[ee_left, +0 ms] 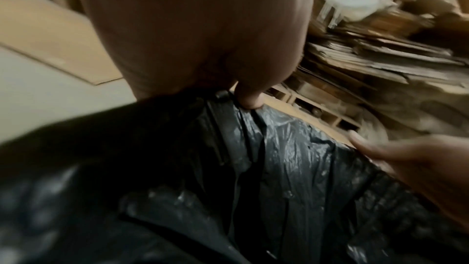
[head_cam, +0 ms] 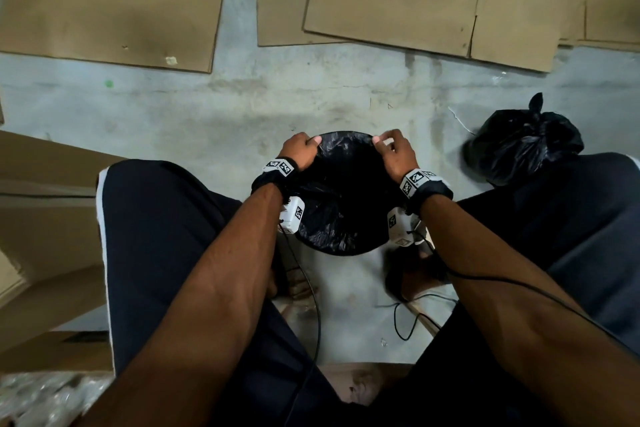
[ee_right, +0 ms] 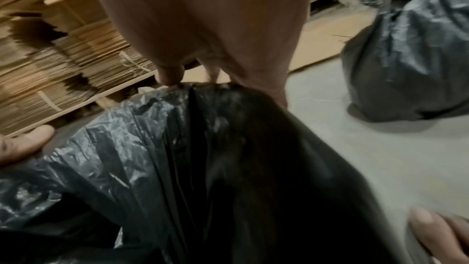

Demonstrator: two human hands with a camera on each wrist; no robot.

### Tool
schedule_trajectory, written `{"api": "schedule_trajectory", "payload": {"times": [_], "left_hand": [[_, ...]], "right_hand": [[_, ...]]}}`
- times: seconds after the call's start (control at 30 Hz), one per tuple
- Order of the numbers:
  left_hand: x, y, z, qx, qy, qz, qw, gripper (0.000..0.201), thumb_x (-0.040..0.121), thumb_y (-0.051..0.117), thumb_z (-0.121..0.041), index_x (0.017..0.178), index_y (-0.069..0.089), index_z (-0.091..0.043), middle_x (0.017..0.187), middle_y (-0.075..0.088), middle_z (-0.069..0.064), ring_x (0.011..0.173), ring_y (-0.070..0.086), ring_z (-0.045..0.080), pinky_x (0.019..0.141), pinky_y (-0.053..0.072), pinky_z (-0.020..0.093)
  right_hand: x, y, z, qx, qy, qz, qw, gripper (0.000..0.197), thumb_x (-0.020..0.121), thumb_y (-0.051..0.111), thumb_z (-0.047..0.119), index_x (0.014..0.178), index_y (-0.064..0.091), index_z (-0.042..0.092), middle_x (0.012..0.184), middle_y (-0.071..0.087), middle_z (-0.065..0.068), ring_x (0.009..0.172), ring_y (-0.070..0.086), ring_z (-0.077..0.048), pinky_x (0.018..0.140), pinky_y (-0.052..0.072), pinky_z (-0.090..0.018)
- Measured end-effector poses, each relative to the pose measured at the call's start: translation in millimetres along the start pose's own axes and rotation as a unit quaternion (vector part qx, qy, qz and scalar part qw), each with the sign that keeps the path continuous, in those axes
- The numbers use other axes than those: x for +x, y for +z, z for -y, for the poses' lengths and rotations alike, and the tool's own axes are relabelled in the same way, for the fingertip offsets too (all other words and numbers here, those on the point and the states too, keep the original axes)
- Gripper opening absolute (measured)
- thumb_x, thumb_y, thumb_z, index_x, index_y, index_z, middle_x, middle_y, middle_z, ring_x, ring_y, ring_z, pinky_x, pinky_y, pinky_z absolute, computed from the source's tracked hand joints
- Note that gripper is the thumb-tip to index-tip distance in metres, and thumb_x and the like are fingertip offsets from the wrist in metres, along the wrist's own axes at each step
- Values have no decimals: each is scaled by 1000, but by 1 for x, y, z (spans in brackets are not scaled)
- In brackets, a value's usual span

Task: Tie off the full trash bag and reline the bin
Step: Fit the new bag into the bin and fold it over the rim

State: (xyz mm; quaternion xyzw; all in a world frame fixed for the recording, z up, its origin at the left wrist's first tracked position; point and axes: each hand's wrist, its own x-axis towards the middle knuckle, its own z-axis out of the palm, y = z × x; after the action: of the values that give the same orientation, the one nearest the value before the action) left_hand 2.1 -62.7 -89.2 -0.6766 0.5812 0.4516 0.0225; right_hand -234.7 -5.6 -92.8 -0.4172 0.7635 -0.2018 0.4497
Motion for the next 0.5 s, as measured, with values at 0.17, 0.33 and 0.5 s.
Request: {"api": "schedule_trajectory", "payload": {"times": [0.17,0.33,0.5], "left_hand": [[9,3,17,-90,-18,-37,995,42,102,53,-40,69,49,-14,81,60,15,80,58,31,75,41,33],[-3,4,28,-114,-17,-61,991,33,101,53,-41,108,66,-11,121,68,12,110,61,29,96,44,33],[-33,15,50,-116,-89,-156,977,33,102,50,-38,110,66,-10,124,67,19,122,56,40,103,42,38]], "right_hand": [[-8,0,-18,-27,60,-23,998,39,101,54,43,101,57,4,107,64,-19,100,56,-32,76,33,-30],[-9,3,-25,29,59,-44,997,38,96,62,43,74,46,17,74,53,-3,80,49,-25,71,34,-30],[-30,-1,-31,53,112,-104,987,42,100,51,47,114,58,8,126,62,-18,118,57,-34,103,41,-37]]}}
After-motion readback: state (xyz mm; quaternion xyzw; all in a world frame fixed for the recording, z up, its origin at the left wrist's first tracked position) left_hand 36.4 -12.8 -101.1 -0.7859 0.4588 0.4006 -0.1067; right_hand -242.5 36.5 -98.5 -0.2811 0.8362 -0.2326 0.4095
